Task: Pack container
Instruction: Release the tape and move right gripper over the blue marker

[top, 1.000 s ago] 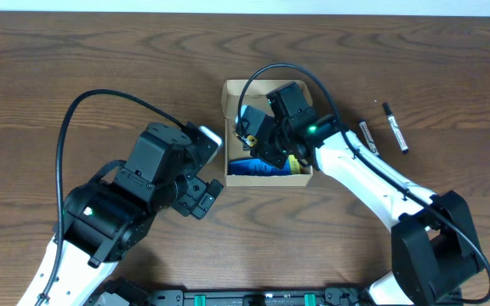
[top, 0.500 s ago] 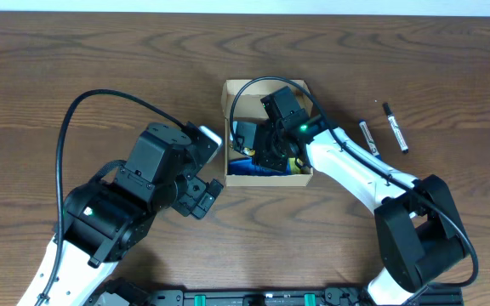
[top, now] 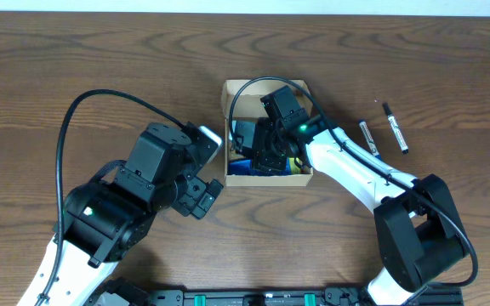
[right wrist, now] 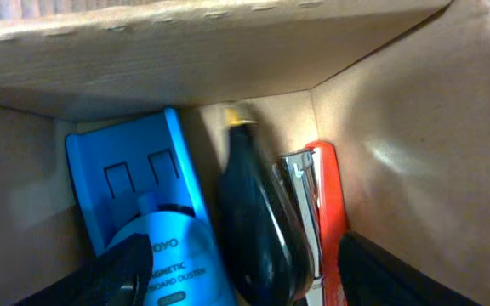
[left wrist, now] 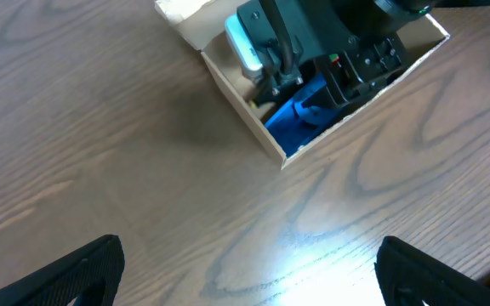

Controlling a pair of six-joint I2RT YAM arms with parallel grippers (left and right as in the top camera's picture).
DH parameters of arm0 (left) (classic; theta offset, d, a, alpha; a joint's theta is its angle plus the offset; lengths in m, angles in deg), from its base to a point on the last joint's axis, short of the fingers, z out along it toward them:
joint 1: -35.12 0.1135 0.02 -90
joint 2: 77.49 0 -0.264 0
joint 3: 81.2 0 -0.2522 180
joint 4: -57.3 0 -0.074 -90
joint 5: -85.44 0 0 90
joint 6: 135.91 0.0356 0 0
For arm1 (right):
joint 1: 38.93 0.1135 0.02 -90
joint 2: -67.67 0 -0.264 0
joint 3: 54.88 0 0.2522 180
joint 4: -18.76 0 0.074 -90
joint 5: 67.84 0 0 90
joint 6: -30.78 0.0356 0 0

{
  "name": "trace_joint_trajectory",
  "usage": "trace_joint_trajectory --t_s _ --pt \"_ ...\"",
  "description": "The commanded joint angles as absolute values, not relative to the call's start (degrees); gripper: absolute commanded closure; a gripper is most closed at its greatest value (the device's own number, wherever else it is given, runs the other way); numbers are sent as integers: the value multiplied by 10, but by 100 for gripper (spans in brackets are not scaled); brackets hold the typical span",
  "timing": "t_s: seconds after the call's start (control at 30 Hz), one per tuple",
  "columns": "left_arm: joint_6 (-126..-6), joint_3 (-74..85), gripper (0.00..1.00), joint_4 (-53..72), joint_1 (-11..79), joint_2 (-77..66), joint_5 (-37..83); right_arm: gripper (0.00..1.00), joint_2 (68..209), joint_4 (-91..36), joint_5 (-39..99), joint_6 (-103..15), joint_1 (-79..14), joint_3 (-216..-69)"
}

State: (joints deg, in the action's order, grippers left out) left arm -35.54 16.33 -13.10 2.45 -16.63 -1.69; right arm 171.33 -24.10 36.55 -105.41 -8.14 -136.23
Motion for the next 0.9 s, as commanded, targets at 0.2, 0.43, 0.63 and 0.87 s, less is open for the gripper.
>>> trace_joint_trajectory --t_s 0.2,0.43,0.63,0.87 --pt "-352 162 5 -132 28 -168 -13 27 1619 -245 325 -895 -86 -1405" --pt "-352 162 5 -132 28 -168 -13 21 1500 -243 253 -795 -135 -1405" --pt "-352 162 5 -132 28 -168 -13 20 1475 -270 237 -682 -254 -1405" --pt "-352 162 5 -132 28 -168 -13 19 1516 -309 187 -602 -365 -1397"
